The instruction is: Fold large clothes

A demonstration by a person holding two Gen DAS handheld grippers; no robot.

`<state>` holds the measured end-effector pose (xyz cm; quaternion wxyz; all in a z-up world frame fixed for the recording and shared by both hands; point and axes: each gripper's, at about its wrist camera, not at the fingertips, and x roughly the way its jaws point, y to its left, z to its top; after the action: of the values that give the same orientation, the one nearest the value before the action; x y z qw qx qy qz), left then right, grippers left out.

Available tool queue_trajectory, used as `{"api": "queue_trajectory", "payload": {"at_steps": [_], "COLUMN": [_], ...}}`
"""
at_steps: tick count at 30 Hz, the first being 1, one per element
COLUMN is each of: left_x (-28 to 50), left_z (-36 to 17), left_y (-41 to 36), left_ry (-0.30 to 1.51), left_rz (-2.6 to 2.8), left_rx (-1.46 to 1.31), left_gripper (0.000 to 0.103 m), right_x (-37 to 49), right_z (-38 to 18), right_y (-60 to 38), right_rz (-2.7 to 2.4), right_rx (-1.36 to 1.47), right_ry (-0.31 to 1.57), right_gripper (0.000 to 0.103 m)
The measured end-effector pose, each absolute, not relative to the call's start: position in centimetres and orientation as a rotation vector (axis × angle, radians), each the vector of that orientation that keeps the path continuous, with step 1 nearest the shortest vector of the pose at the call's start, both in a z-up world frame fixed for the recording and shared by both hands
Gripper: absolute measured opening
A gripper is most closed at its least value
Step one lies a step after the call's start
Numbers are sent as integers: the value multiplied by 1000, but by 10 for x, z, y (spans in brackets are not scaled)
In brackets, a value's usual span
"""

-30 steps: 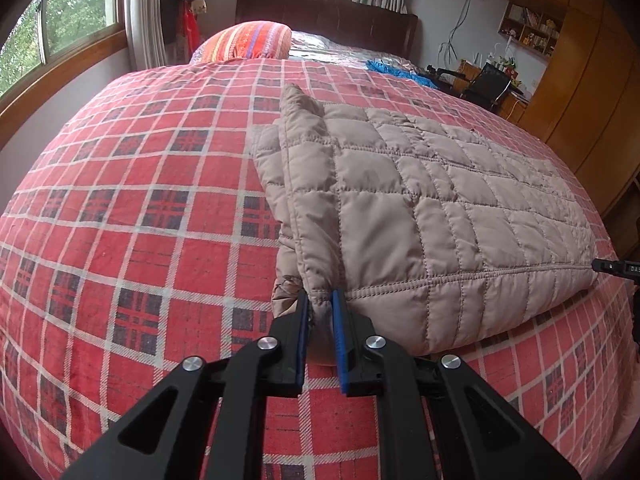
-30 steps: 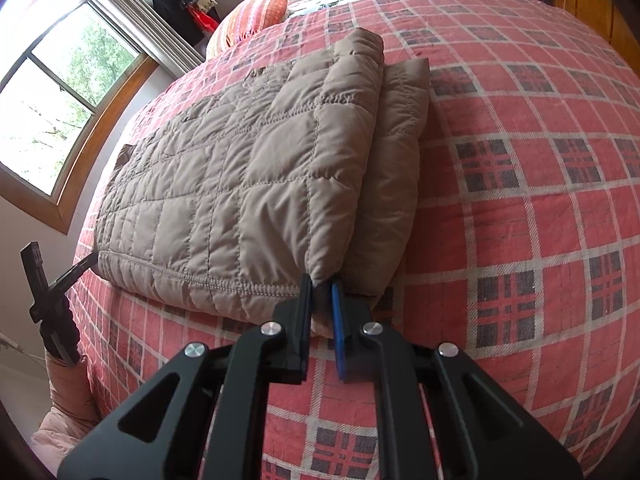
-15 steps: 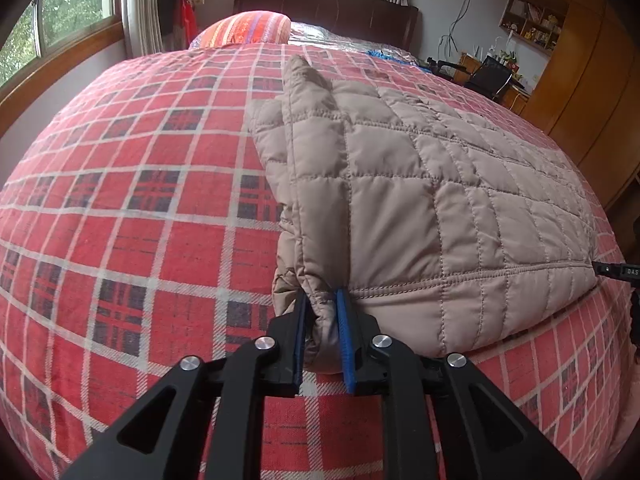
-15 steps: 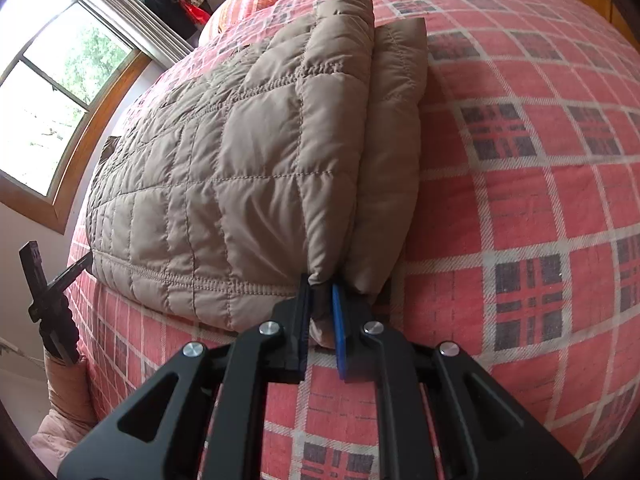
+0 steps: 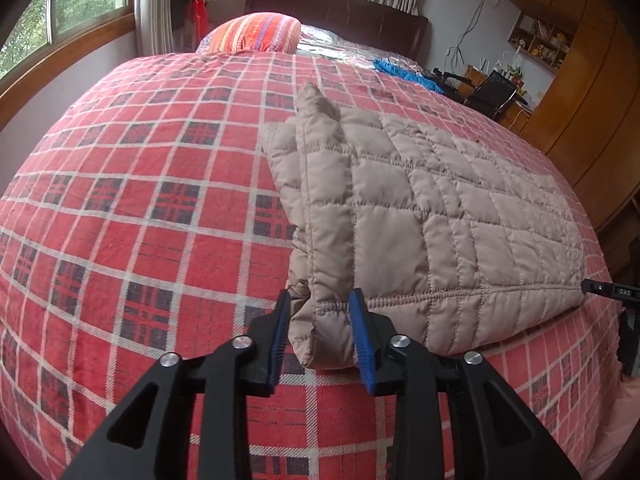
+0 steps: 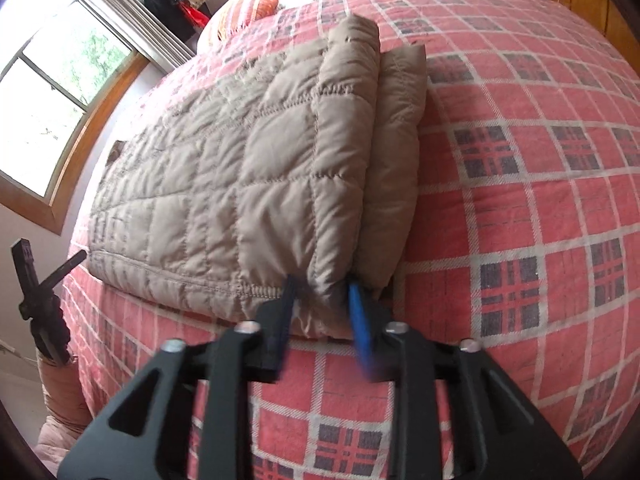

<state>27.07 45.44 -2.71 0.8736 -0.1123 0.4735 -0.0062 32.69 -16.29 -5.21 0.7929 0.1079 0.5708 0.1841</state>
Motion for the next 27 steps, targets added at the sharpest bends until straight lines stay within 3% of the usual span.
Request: {"api": "queue_trajectory", "payload": {"at_steps": [1, 3, 7, 12, 21, 27], "left_x": [270, 269, 277, 302, 342, 371], "left_z": [-25, -20, -16, -27, -57, -73], "left_y": [456, 459, 471, 488, 503, 505], "left_ry": [982, 969, 970, 995, 1029, 1065], "left_rz": [-10, -5, -18, -37, -108, -168], "left_rx": [-238, -238, -297, -383, -529, -612], "left_gripper": [44, 52, 63, 69, 70, 73], "right_x": [326, 324, 329, 354, 396, 411], "right_z": [-48, -40, -27, -24, -63, -84], "right_y": [-166, -171, -186, -204, -208, -207], "right_rz": [400, 407, 397, 423, 432, 449], "right_rx": [250, 272, 316, 418, 516, 565], "right_ry": [1213, 1185, 1155, 1151, 1217, 1237], "right_gripper": [50, 53, 71, 76, 77, 84]}}
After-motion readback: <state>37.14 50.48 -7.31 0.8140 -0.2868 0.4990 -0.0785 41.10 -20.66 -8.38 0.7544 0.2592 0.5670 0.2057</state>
